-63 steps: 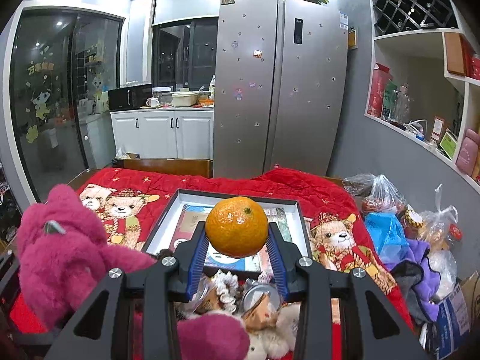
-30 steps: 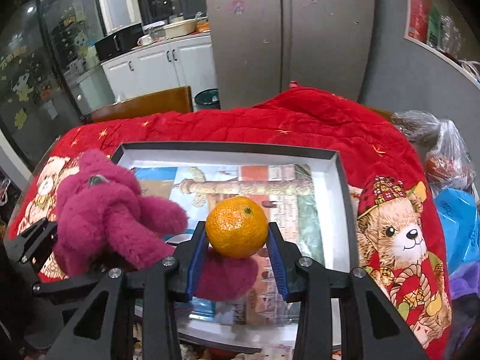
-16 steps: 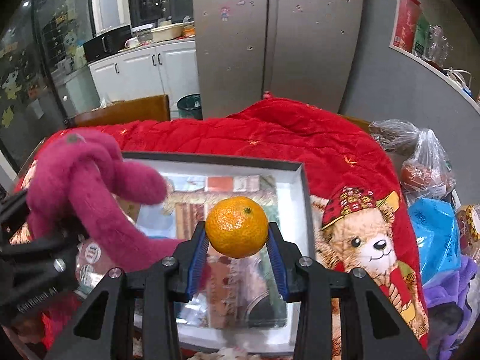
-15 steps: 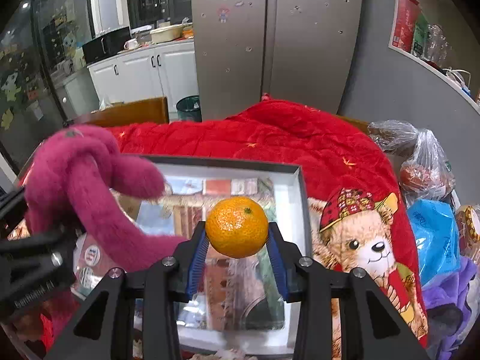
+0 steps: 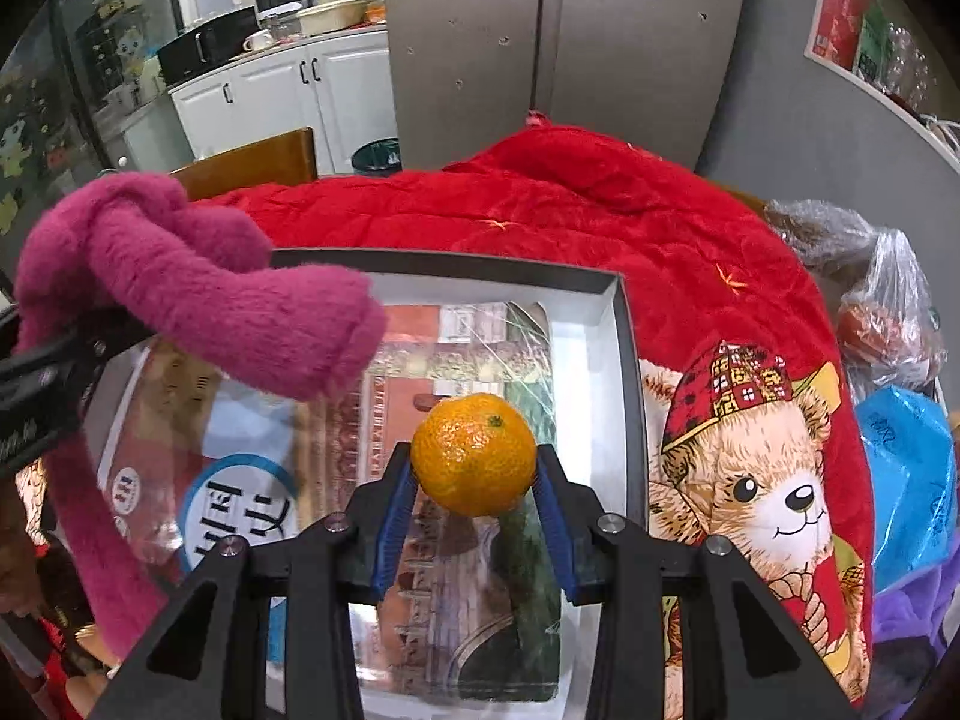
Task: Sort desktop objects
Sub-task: 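Lower the mandarin into the picture box and open the right tool while the left tool releases the plush there, then withdraw both open tools from the picture box back to the pile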
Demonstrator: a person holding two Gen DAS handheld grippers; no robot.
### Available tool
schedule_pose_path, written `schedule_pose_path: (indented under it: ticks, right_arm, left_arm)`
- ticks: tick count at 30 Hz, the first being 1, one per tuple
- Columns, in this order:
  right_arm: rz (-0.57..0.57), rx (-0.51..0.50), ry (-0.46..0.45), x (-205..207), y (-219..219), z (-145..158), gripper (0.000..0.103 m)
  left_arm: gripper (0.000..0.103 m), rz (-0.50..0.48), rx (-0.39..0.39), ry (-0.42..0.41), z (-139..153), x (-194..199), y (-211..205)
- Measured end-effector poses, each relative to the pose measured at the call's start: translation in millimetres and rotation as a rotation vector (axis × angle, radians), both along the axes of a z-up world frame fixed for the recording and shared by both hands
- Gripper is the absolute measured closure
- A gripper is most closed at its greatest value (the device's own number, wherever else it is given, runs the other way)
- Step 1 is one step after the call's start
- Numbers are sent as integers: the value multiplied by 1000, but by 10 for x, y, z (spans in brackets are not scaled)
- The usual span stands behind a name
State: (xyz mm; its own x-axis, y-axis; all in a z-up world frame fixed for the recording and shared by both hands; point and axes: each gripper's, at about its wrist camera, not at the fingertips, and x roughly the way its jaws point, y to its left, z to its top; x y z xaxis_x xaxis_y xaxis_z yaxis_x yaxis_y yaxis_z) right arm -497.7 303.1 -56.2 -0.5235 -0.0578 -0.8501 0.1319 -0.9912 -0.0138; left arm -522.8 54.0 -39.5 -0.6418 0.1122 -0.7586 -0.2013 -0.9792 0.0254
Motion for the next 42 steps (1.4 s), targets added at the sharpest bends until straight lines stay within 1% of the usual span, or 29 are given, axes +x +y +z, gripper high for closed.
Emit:
schedule_pose_path:
  ticks: [2,5,7,9,11,13,15,16,18,19,21,24,27,31,35,37,38,39,40,41,42]
  right_arm:
    - [-5,-1,-8,-1,14,-29,63]
    - [-15,-7,-8,2,40,-30,63]
    - [-18,-5,-10,0,46,-35,63]
    - [-24,-25,-12,8,60,-23,63]
    - [-16,-50,-18,13,65,2,61]
    - [-1,-42,-8,37,35,55,53]
    - [1,-32,21,62,25,124,38]
    - [0,-33,33,75,23,162,34]
    - [-4,-44,44,88,26,212,32]
    - [-5,-52,43,90,31,231,31]
    - [-17,-59,50,104,46,262,31]
    - [-41,-66,58,118,79,303,31]
    - [-65,-95,84,153,123,372,30]
    - [-73,-113,117,217,120,522,28]
    - [-58,-108,173,416,33,795,28]
    - [-35,-102,202,589,-20,1005,28]
    - [-29,-102,239,735,-29,1145,28]
    - [-28,-106,273,856,-19,1240,26]
    - [-31,-112,317,1033,-14,1378,21]
    - [-34,-119,346,1180,-8,1484,18]
    - [-33,-131,381,1385,-7,1612,17]
  left_arm:
    - [38,-19,-31,-30,-48,-8,74]
    - [37,2,-74,-72,-146,-23,128]
    - [34,14,-72,-73,-146,-38,109]
    - [32,22,-70,-73,-145,-39,88]
    - [18,22,-89,-86,-166,-49,93]
    - [15,10,-121,-61,-147,-21,119]
    - [7,-12,-162,-27,-107,37,181]
    - [2,-18,-193,-3,-73,62,217]
    - [1,-16,-218,31,-23,101,246]
    - [1,-13,-221,34,11,106,244]
    - [1,-5,-204,37,55,120,198]
    - [1,25,-144,34,128,109,61]
    - [1,48,-73,34,237,120,-93]
    - [1,58,-35,58,441,265,-218]
    - [1,63,41,92,738,603,-373]
    - [1,60,87,126,940,858,-440]
    - [1,58,103,148,1036,994,-479]
    - [1,58,121,181,1156,1179,-523]
    - [1,61,132,209,1261,1342,-561]
    - [1,65,139,231,1337,1484,-586]
    - [1,72,143,250,1406,1619,-601]
